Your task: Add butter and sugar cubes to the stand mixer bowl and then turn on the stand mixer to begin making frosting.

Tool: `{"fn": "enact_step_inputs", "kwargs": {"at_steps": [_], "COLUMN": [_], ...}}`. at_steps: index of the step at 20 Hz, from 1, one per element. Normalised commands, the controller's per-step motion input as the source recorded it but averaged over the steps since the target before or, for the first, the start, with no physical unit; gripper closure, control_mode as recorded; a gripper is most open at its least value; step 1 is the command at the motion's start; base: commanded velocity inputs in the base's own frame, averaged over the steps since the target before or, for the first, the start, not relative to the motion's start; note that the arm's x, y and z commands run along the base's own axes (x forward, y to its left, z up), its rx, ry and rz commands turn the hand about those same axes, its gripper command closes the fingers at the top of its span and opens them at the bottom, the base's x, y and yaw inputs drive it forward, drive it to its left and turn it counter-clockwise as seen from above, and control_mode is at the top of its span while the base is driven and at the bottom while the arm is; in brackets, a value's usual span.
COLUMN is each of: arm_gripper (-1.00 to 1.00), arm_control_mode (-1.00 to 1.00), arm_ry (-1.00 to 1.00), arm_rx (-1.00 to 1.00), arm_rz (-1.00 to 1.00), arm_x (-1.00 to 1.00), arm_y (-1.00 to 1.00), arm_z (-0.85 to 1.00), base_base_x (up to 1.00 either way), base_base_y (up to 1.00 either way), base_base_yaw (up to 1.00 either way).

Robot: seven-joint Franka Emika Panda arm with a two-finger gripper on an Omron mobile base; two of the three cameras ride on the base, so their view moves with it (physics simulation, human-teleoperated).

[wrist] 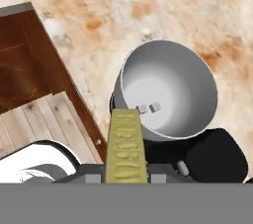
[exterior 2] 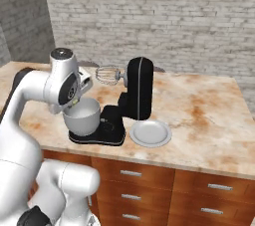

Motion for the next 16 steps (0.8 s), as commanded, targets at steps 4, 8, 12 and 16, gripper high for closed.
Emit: {"fn": "enact_step_inputs", "kwargs": {"at_steps": [4,8,12,16], "arm_gripper": [1.0,1.0,1.0,1.0], "arm_control_mode": [-1.0,-1.0,-1.0,-1.0], "arm_ry": [0.27,0.23,0.12,0.01], "arm_rx": [-0.06,-0.01,0.0,0.0], "arm_rz": [-0.06,-0.07,-0.08,-0.08], "arm_x": [0.63,0.45,0.23,0.25], "arm_y": [0.51,0.23,0.04,0.01], "arm_z": [-0.1,-0.36,-0.45,-0.51], "base_base_x": [0.0,0.0,0.0,0.0], "base_base_y": [0.0,0.0,0.0,0.0], "base_base_yaw": [0.0,0.0,0.0,0.0]}}
